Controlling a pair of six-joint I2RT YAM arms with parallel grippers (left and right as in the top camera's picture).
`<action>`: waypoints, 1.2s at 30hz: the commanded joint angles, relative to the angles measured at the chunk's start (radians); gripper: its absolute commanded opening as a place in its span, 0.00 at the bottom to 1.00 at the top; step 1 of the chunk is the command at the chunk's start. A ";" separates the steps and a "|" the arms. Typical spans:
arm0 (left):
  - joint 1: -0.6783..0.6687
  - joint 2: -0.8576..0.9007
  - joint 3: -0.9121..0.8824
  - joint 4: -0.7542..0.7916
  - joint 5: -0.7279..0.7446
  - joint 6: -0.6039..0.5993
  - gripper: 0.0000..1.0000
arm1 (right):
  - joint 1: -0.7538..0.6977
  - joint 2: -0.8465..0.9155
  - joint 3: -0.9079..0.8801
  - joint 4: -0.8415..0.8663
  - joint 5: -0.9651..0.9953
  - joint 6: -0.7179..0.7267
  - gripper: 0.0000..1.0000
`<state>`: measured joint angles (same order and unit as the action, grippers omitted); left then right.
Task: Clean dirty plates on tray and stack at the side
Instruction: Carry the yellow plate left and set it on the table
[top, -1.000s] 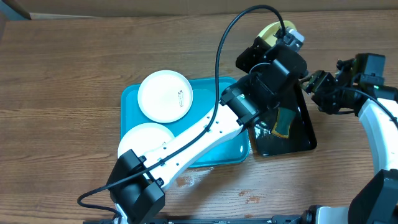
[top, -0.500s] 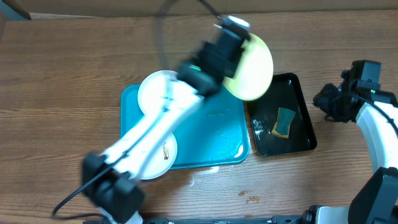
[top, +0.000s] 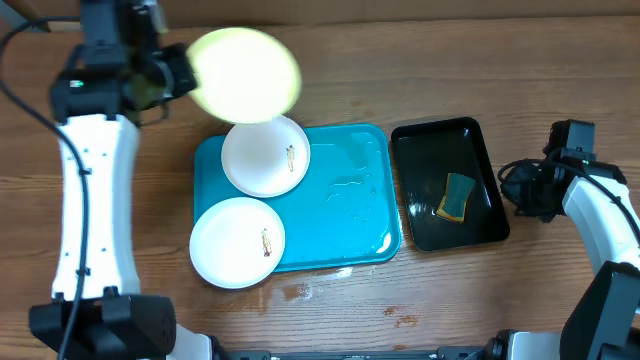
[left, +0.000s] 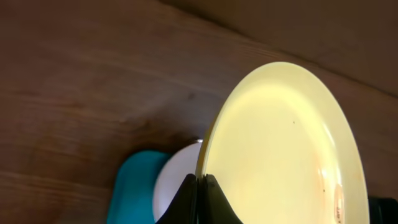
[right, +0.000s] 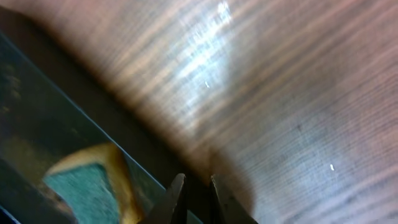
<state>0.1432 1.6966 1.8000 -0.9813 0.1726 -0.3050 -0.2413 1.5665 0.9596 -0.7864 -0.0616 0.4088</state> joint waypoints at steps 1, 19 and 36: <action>0.094 0.034 0.009 -0.009 0.042 -0.018 0.04 | 0.005 0.006 -0.005 -0.026 0.015 0.015 0.15; 0.290 0.195 0.009 -0.035 -0.027 -0.033 0.04 | 0.076 0.006 -0.005 -0.117 -0.071 0.011 0.25; 0.309 0.265 0.009 0.011 -0.172 -0.111 0.10 | 0.096 0.005 0.053 -0.163 -0.075 0.007 0.53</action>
<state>0.4397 1.9266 1.8000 -0.9615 0.0235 -0.3908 -0.1497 1.5669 0.9710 -0.9508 -0.1276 0.4179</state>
